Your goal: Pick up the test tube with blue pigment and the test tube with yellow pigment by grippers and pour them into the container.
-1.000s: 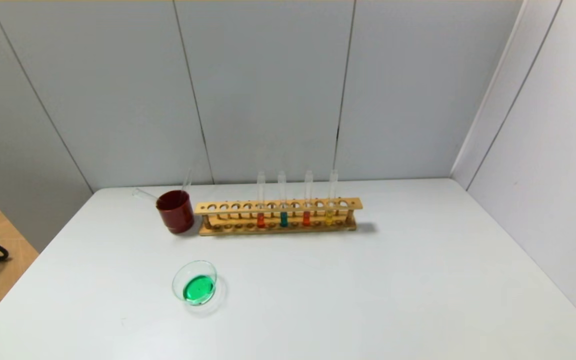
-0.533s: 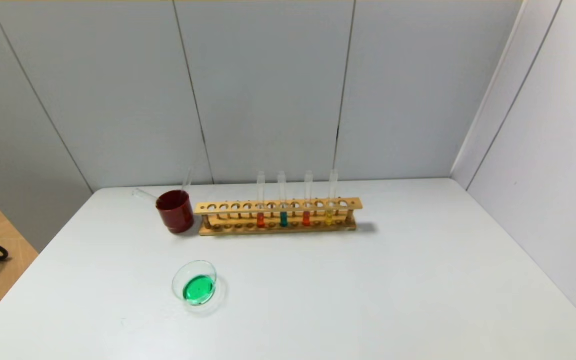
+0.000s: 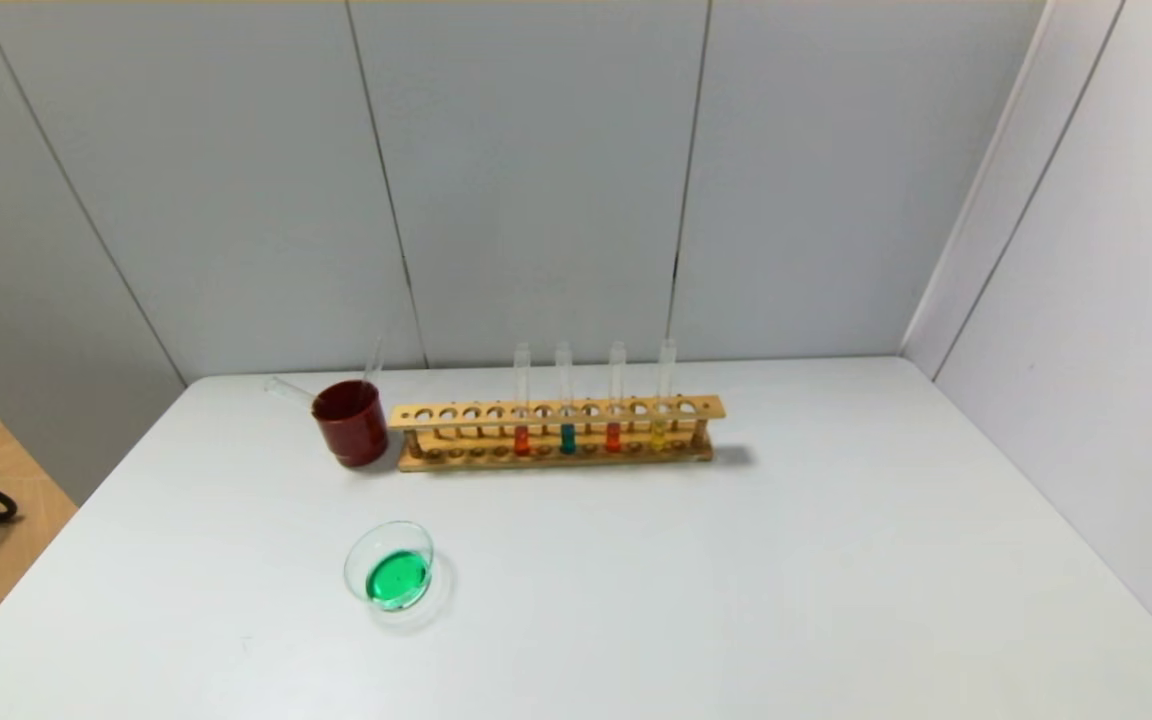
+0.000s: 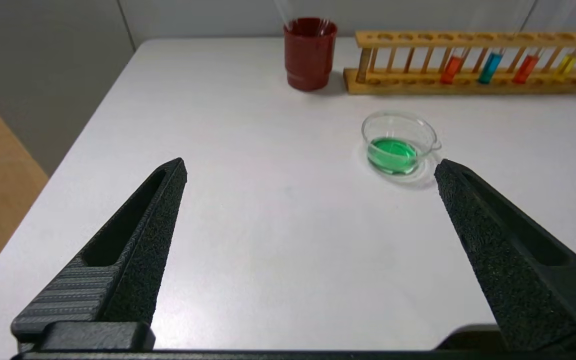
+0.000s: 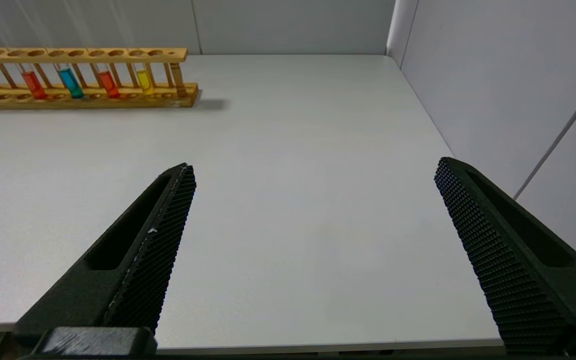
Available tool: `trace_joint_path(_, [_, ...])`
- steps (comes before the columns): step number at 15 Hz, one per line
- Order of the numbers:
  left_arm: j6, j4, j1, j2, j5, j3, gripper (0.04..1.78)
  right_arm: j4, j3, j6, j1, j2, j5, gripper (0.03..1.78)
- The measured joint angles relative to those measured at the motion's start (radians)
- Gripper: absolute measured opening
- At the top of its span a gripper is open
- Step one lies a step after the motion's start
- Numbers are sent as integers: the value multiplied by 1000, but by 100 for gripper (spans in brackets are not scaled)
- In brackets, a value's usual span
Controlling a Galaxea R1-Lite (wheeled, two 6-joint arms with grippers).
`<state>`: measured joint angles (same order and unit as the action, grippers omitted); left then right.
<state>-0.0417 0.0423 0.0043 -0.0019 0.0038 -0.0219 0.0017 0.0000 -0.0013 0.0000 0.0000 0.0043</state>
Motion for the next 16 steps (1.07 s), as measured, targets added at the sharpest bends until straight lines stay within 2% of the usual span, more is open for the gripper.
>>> trace_joint_path(2, [1, 15, 1, 2, 2, -6, 175, 0, 0, 0, 0, 0, 0, 175])
trace_joint_path(6, [103, 52, 1, 0, -10, -13, 175, 0, 0, 0, 0, 0, 0, 175])
trace_joint_path(12, [101, 66, 1, 1, -15, -19, 175, -1, 0, -1, 0, 0, 0, 175])
trace_joint_path(16, [54, 20, 0, 0, -8, -6, 175, -1, 0, 0, 0, 0, 0, 175])
